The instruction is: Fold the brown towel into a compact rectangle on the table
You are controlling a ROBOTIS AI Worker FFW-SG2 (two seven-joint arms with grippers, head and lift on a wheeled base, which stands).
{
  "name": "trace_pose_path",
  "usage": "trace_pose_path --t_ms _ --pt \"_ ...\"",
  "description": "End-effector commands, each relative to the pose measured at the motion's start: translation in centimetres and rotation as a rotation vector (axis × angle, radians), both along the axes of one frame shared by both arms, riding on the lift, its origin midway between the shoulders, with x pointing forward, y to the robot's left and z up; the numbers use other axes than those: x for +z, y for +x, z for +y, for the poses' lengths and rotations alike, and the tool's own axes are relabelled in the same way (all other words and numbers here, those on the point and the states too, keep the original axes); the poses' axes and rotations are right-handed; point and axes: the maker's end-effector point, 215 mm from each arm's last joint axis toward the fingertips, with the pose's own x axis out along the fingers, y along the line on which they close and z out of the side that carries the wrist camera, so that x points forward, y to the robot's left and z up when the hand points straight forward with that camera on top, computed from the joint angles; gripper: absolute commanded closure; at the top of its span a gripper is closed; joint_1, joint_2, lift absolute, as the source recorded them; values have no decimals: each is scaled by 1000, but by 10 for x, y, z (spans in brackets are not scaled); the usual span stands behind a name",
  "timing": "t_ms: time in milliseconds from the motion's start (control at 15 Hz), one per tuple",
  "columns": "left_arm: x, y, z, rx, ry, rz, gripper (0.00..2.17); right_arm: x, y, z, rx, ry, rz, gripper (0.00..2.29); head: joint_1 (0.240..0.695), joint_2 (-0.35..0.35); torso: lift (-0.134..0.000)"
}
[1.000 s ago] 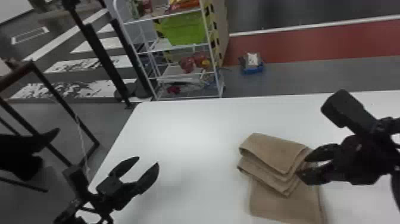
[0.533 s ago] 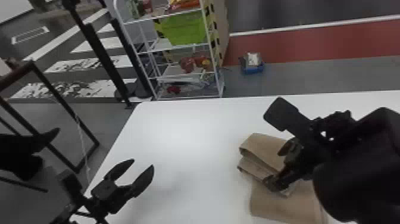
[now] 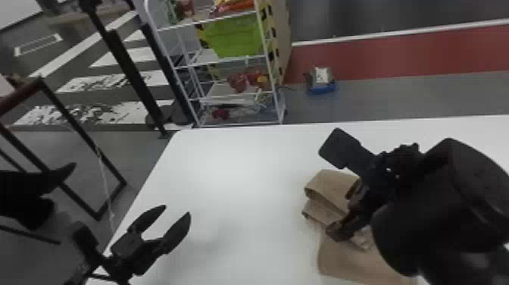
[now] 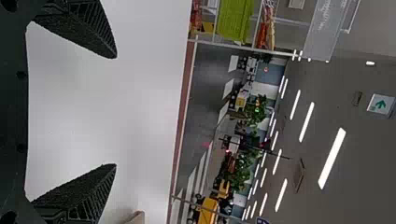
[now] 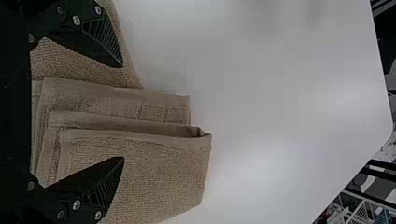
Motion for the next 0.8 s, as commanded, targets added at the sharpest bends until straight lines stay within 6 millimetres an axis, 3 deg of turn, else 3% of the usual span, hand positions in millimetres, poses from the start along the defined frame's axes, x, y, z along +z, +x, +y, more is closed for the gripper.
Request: trace_pose_path --t_ms 0,400,733 --pt "0 -1 0 0 -6 -3 46 4 3 -3 -9 10 -4 218 695 350 -123" --pt "0 -5 -1 -8 -5 -1 46 -8 11 -18 -32 -27 5 475 695 350 -123" --pt "2 -7 0 -9 2 -1 46 -10 11 -19 -29 -31 11 707 695 350 -123"
